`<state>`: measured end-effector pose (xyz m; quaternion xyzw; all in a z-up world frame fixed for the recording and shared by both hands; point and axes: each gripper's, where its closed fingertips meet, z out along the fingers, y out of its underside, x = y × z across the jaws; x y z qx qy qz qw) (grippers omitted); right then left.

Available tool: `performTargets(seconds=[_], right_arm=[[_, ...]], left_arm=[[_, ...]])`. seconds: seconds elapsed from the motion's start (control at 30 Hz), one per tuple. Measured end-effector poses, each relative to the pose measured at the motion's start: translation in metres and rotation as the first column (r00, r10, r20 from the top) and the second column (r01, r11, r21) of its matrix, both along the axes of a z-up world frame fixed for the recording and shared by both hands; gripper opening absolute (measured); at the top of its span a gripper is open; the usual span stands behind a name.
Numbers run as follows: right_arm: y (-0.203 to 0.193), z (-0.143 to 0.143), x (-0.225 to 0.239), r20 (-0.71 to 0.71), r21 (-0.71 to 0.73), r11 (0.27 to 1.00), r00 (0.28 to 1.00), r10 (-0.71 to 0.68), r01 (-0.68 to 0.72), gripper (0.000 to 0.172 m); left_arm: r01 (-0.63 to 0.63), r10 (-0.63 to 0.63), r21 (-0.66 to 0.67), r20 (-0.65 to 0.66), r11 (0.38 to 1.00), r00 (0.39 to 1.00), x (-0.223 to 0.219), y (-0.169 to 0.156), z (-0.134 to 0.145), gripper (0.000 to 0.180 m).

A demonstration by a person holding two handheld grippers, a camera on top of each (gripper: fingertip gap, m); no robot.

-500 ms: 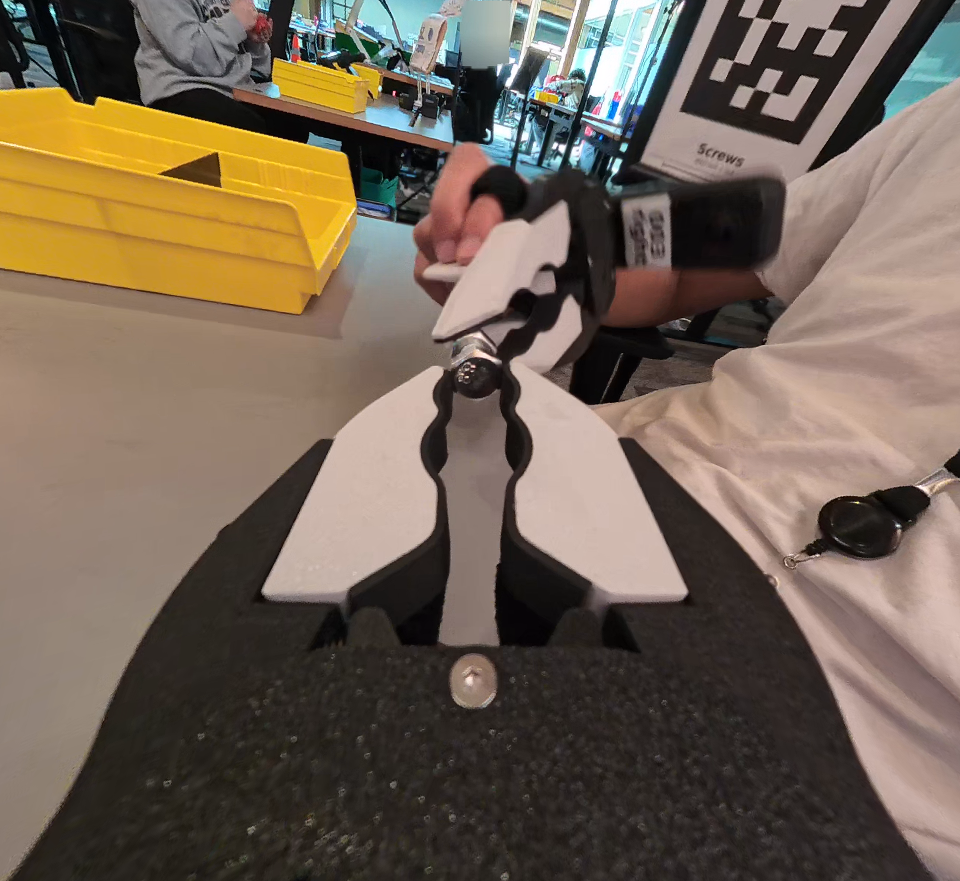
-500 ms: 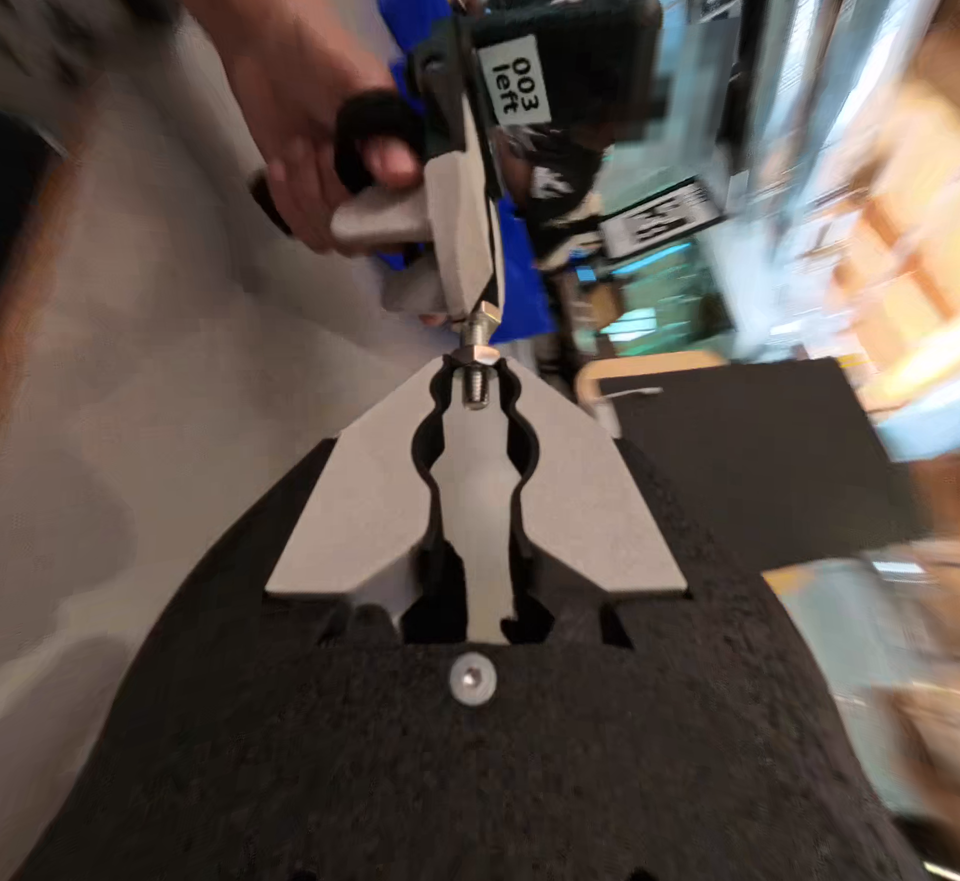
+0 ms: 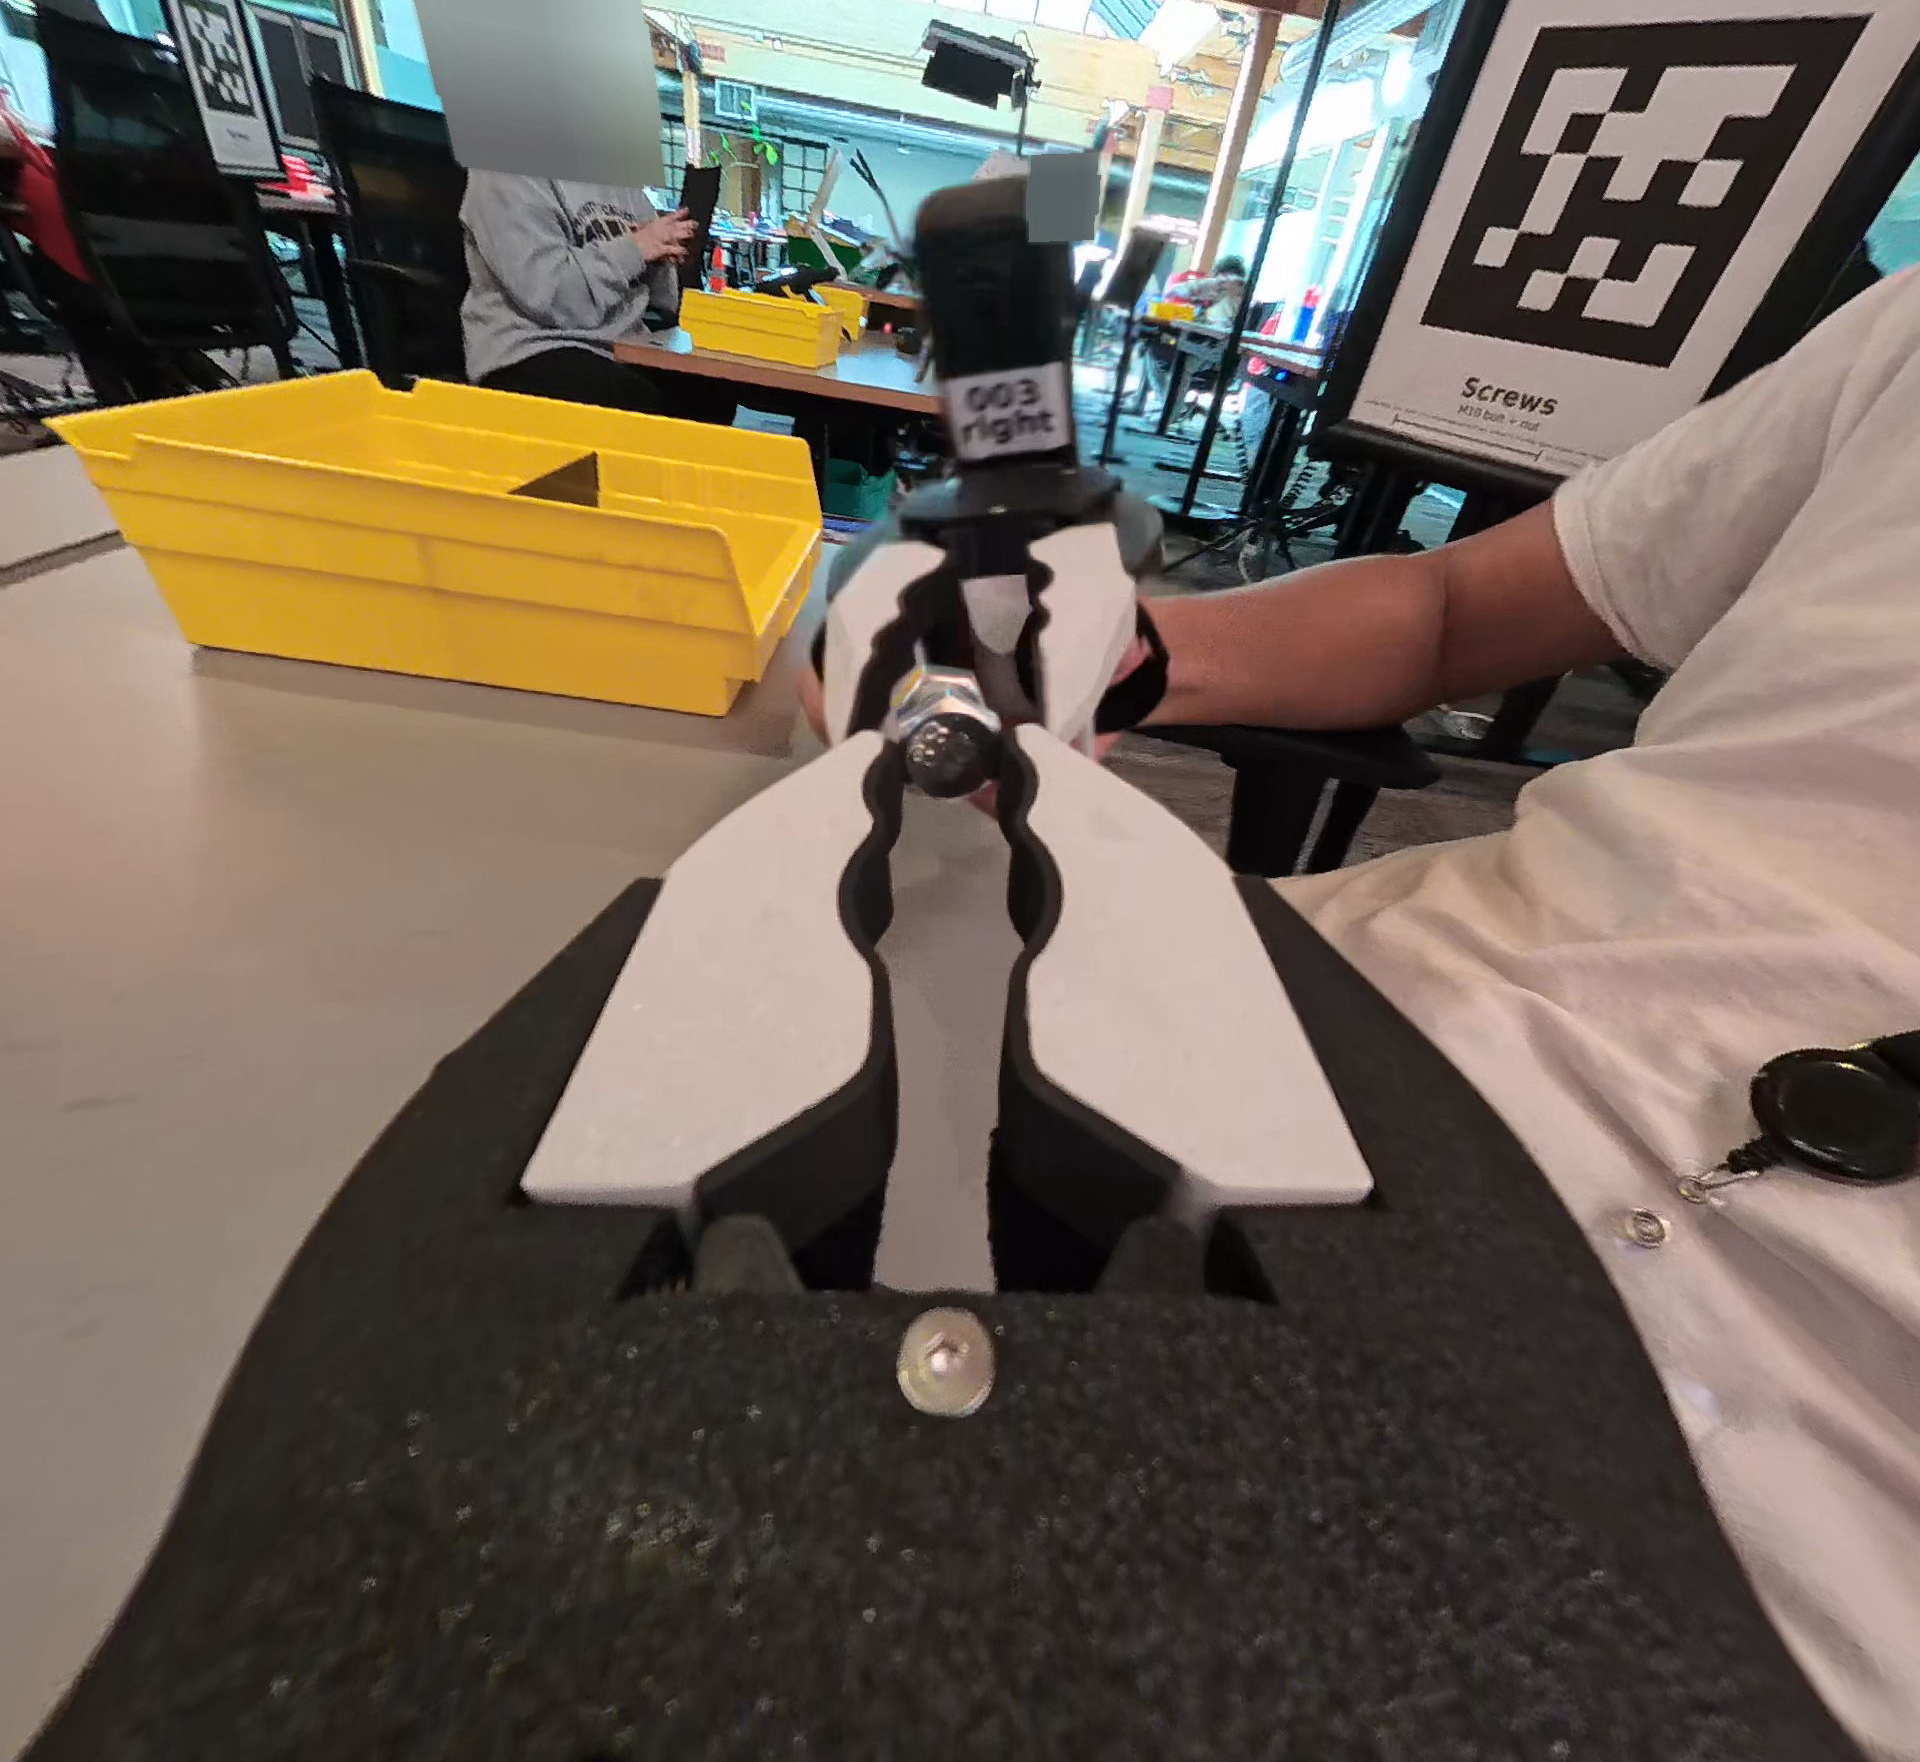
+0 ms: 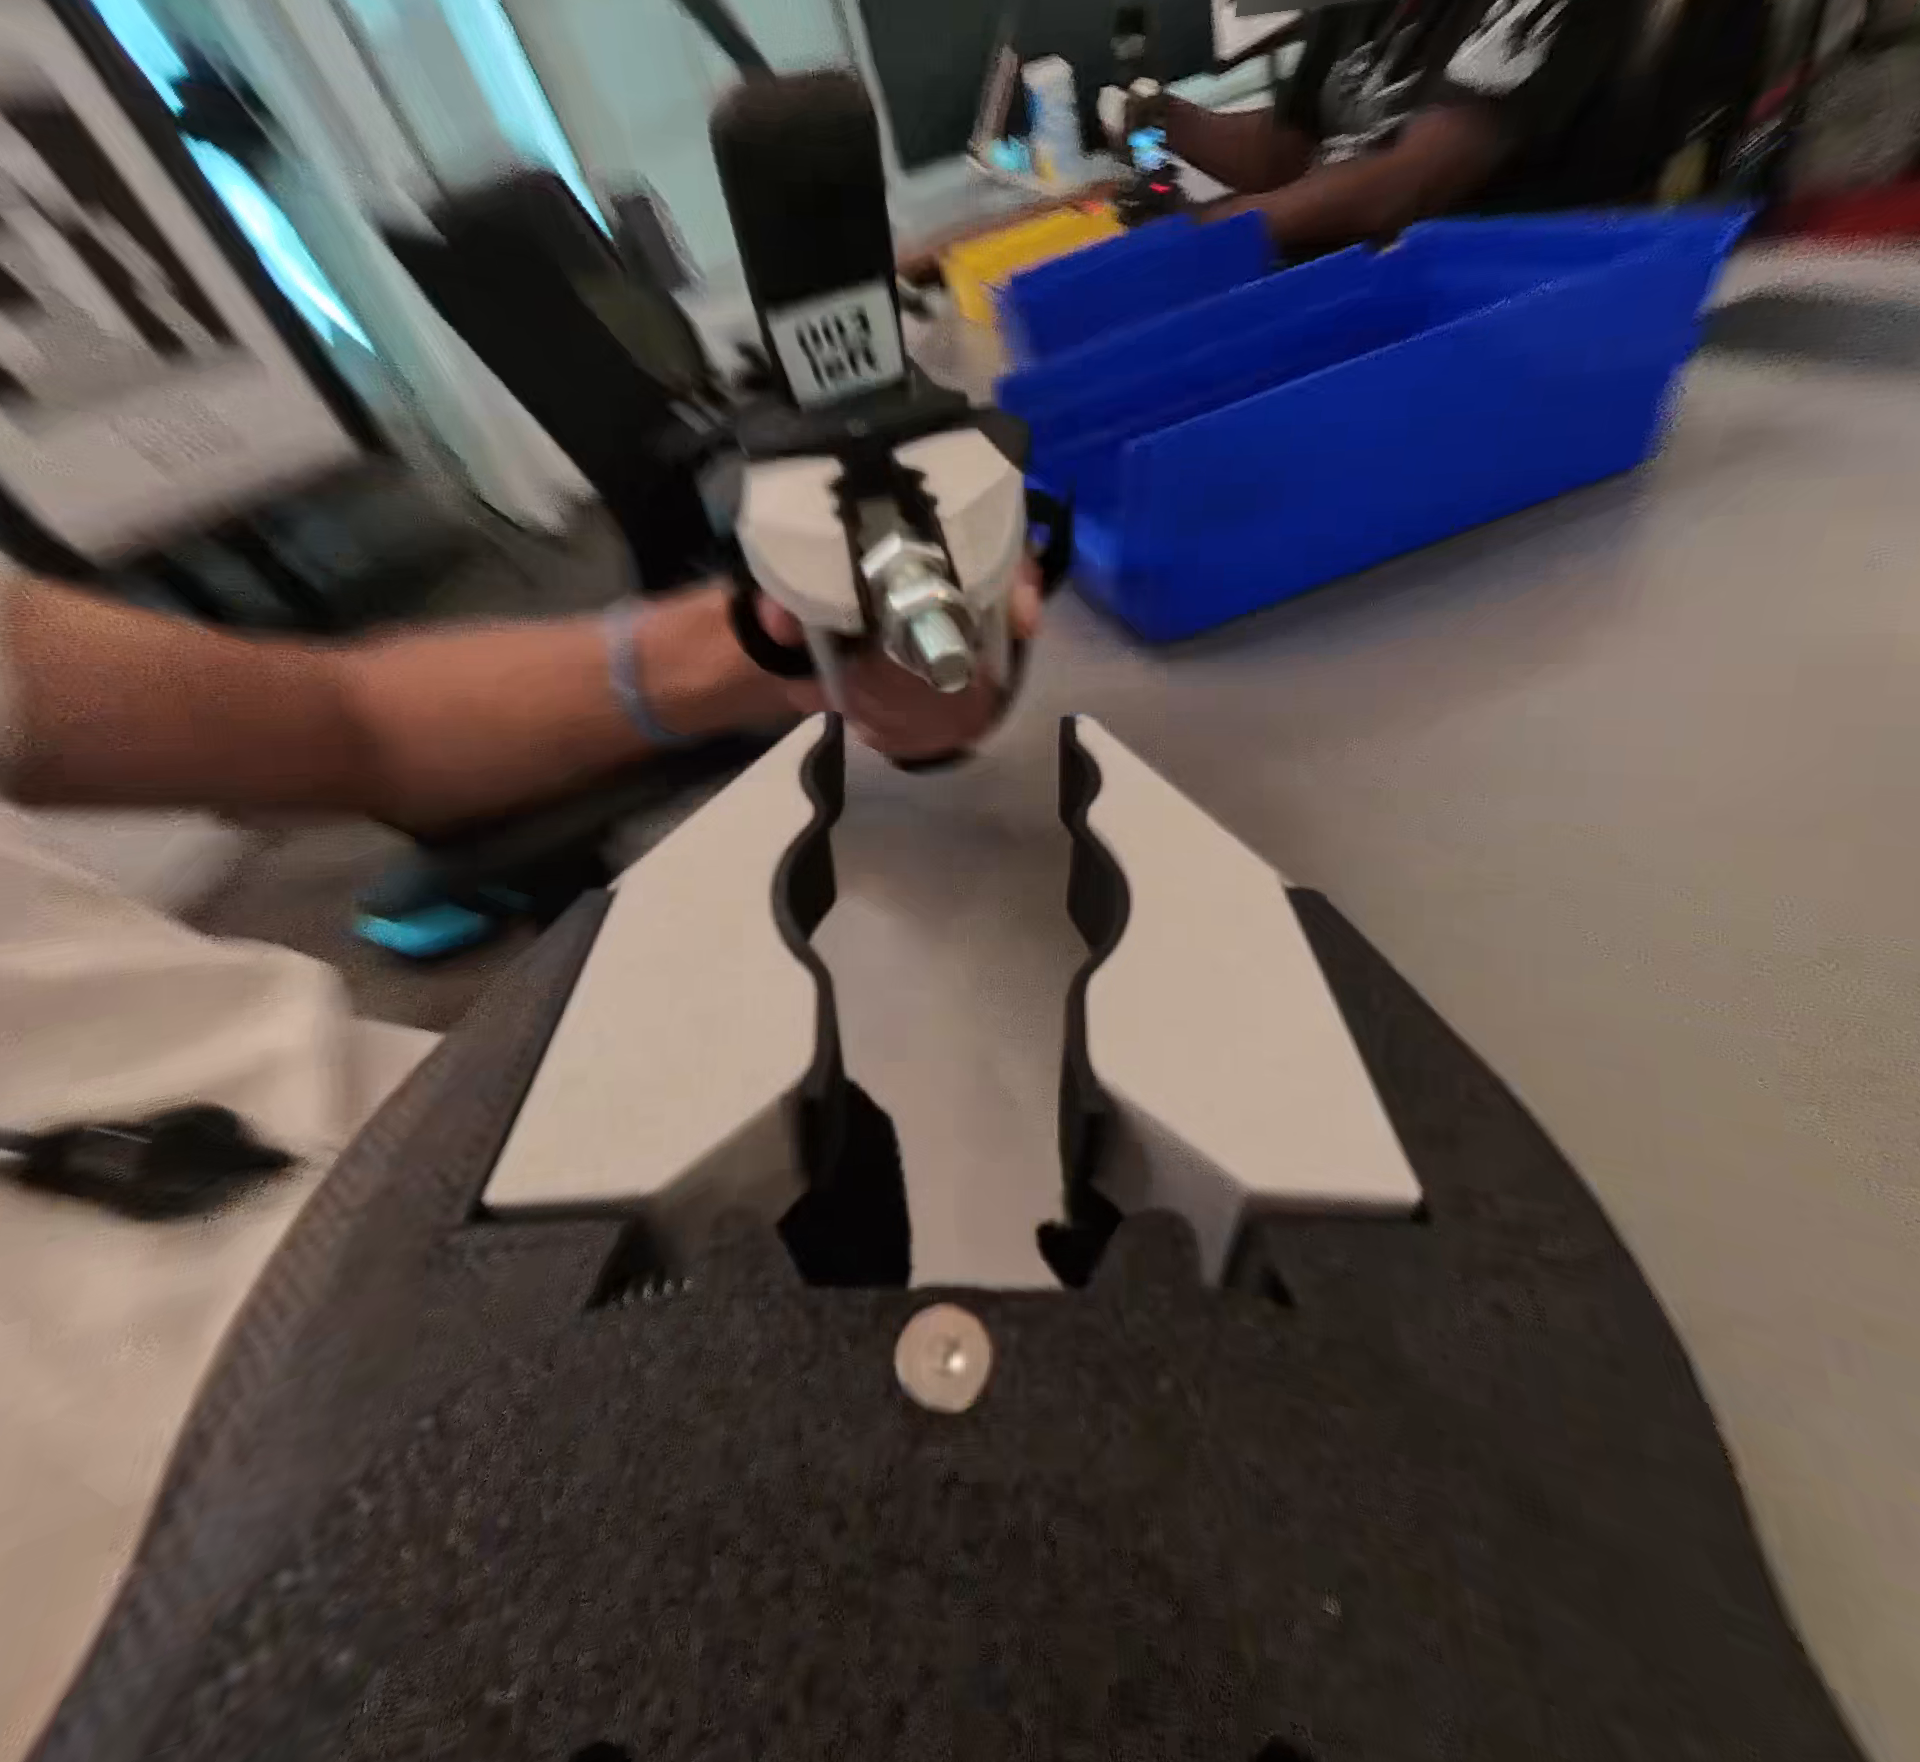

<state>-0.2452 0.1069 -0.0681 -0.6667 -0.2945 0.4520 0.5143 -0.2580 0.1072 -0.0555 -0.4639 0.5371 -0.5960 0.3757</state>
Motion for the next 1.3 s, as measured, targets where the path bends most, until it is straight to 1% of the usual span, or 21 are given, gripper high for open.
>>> performTargets(seconds=[0.07,0.13,0.27,0.33,0.4,0.47,0.57,0.67,0.73,0.8,0.83,0.87,0.9,0.97,1.0,1.03,1.07,1.13,1.2,1.23,1.3], right_arm=[[-0.002,0.003,-0.004,-0.202,-0.220,0.968,0.976,0.078,-0.123,0.038],[-0.004,0.006,-0.005,-0.359,-0.351,0.903,0.926,0.115,-0.249,0.038],[-0.003,0.009,-0.005,-0.555,-0.474,0.774,0.825,0.108,-0.420,0.037],[-0.002,0.008,-0.005,-0.591,-0.495,0.744,0.801,0.090,-0.449,0.032],[0.000,0.002,-0.006,-0.556,-0.510,0.752,0.827,0.084,-0.419,0.017],[-0.001,0.001,-0.006,-0.514,-0.493,0.779,0.852,0.099,-0.388,0.016],[0.000,0.003,-0.005,-0.374,-0.373,0.891,0.921,0.112,-0.260,0.017],[-0.005,0.008,-0.007,-0.104,-0.051,0.994,0.991,0.088,-0.094,0.017],[-0.010,0.010,-0.008,0.106,0.242,0.970,0.994,0.004,-0.030,0.017],[-0.012,0.011,-0.008,0.267,0.491,0.871,0.952,-0.148,-0.002,0.017],[-0.013,0.012,-0.009,0.329,0.600,0.800,0.913,-0.240,-0.007,0.017],[-0.013,0.011,-0.009,0.391,0.712,0.701,0.852,-0.349,-0.040,0.017],[-0.014,0.010,-0.009,0.430,0.812,0.575,0.770,-0.471,-0.101,0.017],[-0.015,0.008,-0.006,0.403,0.915,0.320,0.597,-0.694,-0.247,0.017],[-0.015,0.006,-0.006,0.385,0.920,0.267,0.537,-0.750,-0.288,0.017],[-0.014,0.003,-0.007,0.408,0.911,0.294,0.528,-0.745,-0.289,0.017],[-0.016,0.002,-0.010,0.437,0.899,0.363,0.578,-0.689,-0.247,0.024],[-0.018,0.015,-0.009,0.413,0.876,0.466,0.689,-0.596,-0.122,0.042],[-0.012,0.026,0.001,0.364,0.829,0.559,0.757,-0.543,0.002,0.047],[-0.008,0.024,0.004,0.358,0.759,0.649,0.800,-0.482,0.051,0.047],[0.002,0.015,0.006,0.303,0.495,0.859,0.899,-0.316,0.135,0.046]], left_arm=[[-0.031,0.031,0.050,0.002,0.998,1.000,0.001,0.003,-0.002,0.017],[-0.056,0.058,0.103,-0.021,0.993,0.998,0.003,0.005,-0.008,0.017],[-0.051,0.056,0.152,-0.035,0.987,0.998,0.006,0.001,-0.013,0.017],[-0.049,0.055,0.164,-0.033,0.985,0.998,0.007,-0.001,-0.013,0.017],[-0.042,0.050,0.181,-0.038,0.983,0.998,0.007,-0.003,-0.015,0.017],[-0.039,0.048,0.187,-0.042,0.982,0.998,0.007,-0.004,-0.016,0.017],[-0.028,0.035,0.146,-0.046,0.989,0.998,0.008,-0.004,-0.016,0.017],[0.018,-0.016,0.073,-0.037,0.997,0.999,0.006,-0.009,-0.012,0.017],[0.062,-0.062,0.018,-0.030,0.998,0.998,0.004,-0.014,-0.008,0.017],[0.099,-0.100,-0.041,-0.028,0.994,0.995,0.003,-0.017,-0.006,0.017],[0.110,-0.111,-0.056,-0.020,0.992,0.994,0.002,-0.018,-0.004,0.017],[0.115,-0.116,-0.059,-0.020,0.992,0.993,0.002,-0.019,-0.004,0.017],[0.119,-0.121,-0.059,-0.032,0.991,0.992,0.002,-0.019,-0.005,0.017],[0.126,-0.130,-0.065,-0.050,0.990,0.990,0.003,-0.021,-0.008,0.017],[0.126,-0.130,-0.065,-0.058,0.990,0.990,0.004,-0.021,-0.010,0.017],[0.123,-0.128,-0.062,-0.068,0.990,0.989,0.004,-0.021,-0.012,0.017],[0.116,-0.120,-0.059,-0.073,0.992,0.990,0.004,-0.019,-0.013,0.017],[0.081,-0.083,-0.048,-0.045,0.996,0.996,0.004,-0.013,-0.009,0.017],[0.063,-0.063,-0.039,-0.020,0.997,0.998,0.002,-0.009,-0.005,0.017],[0.048,-0.048,-0.028,-0.011,0.998,0.999,0.002,-0.007,-0.003,0.017],[0.026,-0.026,-0.004,0.002,1.000,1.000,0.001,-0.004,-0.002,0.017]])
